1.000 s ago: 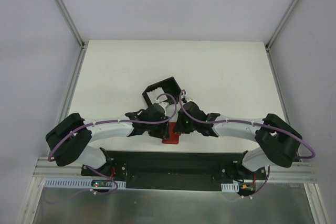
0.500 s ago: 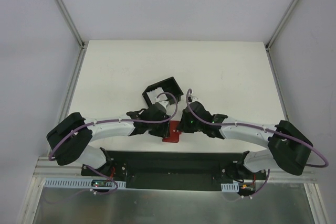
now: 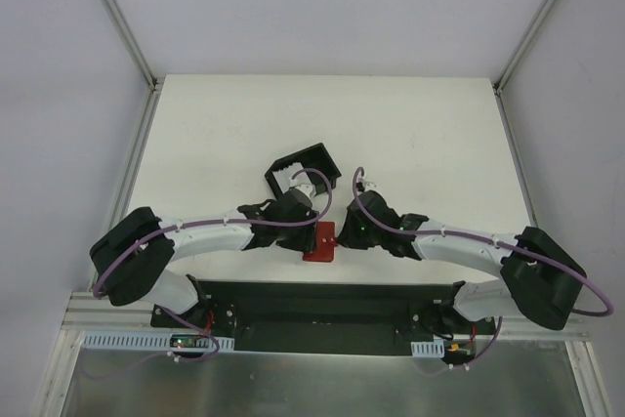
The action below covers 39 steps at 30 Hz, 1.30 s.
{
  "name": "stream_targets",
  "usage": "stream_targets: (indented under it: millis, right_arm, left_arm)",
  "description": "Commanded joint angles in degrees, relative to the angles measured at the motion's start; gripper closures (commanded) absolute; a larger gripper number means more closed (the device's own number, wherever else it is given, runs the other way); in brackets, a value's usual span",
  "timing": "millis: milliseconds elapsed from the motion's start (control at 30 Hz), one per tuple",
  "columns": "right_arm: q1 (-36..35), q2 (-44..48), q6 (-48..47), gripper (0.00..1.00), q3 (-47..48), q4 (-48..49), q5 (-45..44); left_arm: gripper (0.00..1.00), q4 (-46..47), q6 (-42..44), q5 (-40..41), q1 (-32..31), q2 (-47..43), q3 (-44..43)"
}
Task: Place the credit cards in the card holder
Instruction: Close the card holder at the center of the board.
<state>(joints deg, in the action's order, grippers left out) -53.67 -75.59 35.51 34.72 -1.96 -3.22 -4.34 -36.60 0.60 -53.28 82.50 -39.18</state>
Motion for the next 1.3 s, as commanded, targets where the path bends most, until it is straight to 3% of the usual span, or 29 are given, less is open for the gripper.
stream_targets:
  millis: [0, 400, 733, 1267]
  right_arm:
    - [1.02, -0.70, -0.09, 0.89, 0.88, 1.69, -0.91]
    - [1.81, -5.00, 1.06, 0.89, 0.97, 7.83, 2.08]
    - [1.90, -7.73, 0.09, 0.90, 3.07, 7.14, 4.72]
    - [0.06, -9.40, -2.02, 0.90, 6.33, 5.38, 5.07]
  left_arm:
    - [0.48, -1.72, 1.53, 2.82, -0.08, -2.08, -1.78]
    - [0.50, -1.81, 2.41, 2.48, -0.16, 2.75, -3.98]
    - [0.56, -1.81, 1.88, 0.72, -0.07, 5.39, -3.18]
    - [0.57, -1.81, 2.06, 0.89, -0.07, 5.04, -3.36]
